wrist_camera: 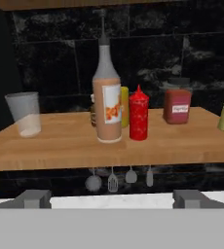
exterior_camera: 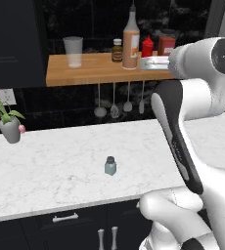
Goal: Put the shaker and condiment bottle from the counter next to their counterparts in the cabinet.
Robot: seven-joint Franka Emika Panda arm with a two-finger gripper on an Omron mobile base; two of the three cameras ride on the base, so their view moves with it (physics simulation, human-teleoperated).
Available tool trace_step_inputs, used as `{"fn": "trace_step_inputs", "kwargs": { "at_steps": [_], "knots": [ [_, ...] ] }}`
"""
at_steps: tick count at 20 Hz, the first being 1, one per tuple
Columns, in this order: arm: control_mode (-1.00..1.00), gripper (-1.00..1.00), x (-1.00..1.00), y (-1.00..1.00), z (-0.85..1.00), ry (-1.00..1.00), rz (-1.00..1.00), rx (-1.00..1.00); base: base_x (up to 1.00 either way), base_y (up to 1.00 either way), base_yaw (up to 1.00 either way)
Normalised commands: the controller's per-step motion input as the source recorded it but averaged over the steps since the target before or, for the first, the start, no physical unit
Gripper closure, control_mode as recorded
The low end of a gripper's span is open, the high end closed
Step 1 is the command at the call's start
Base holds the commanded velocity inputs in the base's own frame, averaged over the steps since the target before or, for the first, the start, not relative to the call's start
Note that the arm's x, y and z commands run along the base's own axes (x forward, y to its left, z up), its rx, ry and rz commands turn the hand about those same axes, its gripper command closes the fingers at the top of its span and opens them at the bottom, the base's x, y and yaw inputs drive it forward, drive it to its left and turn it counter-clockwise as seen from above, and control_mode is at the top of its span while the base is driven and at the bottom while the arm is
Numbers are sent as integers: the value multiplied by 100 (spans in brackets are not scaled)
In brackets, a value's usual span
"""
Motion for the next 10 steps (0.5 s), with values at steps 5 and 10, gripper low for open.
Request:
{"fn": "trace_step_inputs", "kwargs": {
  "at_steps": [5,10],
  "knots": [
    [-100,-100,-76,5,-66,0,-19,-3,0,0,0],
    [-100,-100,-29,18,-76,0,-22,-3,0,0,0]
  ]
}}
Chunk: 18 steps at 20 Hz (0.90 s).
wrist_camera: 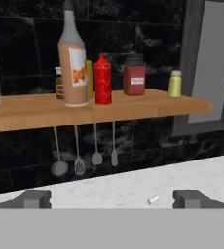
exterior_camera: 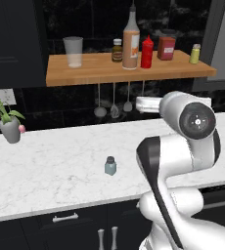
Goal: Put the shaker and condiment bottle from the counter next to their counterparts in the cabinet.
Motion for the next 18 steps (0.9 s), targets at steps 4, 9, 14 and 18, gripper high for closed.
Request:
{"fn": "trace_step_inputs", "kwargs": {
  "at_steps": [4,9,14,18],
  "knots": [
    [-100,-100,-36,29,-51,0,-34,0,0,0,0],
    [-100,-100,-32,25,-65,5,-19,-1,0,0,0],
    [-100,-100,-4,33,-59,0,-19,-2,0,0,0],
    [-100,-100,1,10,-73,-16,-7,-10,0,0,0]
  ]
}}
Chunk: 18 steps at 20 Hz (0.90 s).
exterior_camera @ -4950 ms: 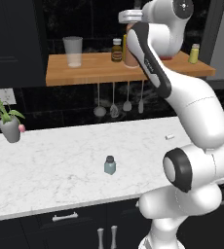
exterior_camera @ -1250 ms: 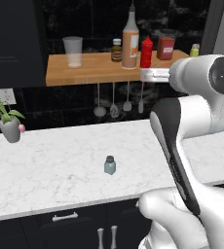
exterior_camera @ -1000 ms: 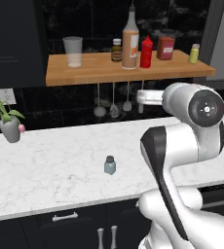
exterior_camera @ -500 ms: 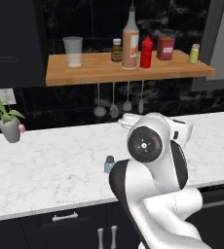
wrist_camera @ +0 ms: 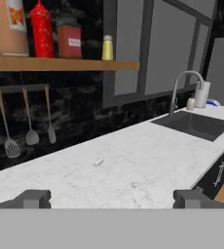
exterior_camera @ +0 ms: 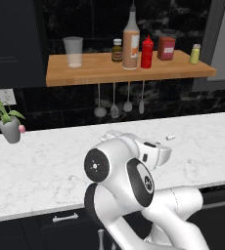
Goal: Put the shaker and condiment bottle from the counter next to their counterparts in the cabinet.
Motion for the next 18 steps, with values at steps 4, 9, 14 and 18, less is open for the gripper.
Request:
{"fn": "trace_step_inputs", "kwargs": {
  "at_steps": [4,9,14,18],
  "knots": [
    [-100,-100,-2,3,-41,-3,0,-3,0,0,0],
    [-100,-100,2,0,-45,-1,-1,-1,0,0,0],
    [-100,-100,2,11,-52,0,-10,0,0,0,0],
    [-100,-100,9,2,-53,0,-17,0,0,0,0]
  ]
}}
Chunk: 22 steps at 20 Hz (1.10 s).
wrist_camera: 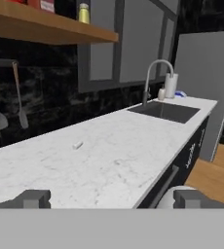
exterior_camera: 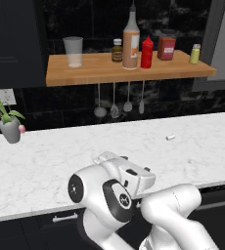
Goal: Put the shaker and condiment bottle from the counter next to their counterparts in the cabinet.
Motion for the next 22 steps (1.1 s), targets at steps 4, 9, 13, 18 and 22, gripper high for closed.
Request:
{"fn": "trace_step_inputs", "kwargs": {
  "at_steps": [4,9,13,18,22],
  "knots": [
    [-100,-100,26,0,-42,0,-13,0,0,0,0],
    [-100,-100,22,10,-39,0,-6,-2,0,0,0],
    [-100,-100,18,24,-32,0,-3,-4,0,0,0],
    [-100,-100,32,14,-12,0,-1,-2,0,0,0],
    [-100,-100,30,3,-2,0,0,0,0,0,0]
  ]
}}
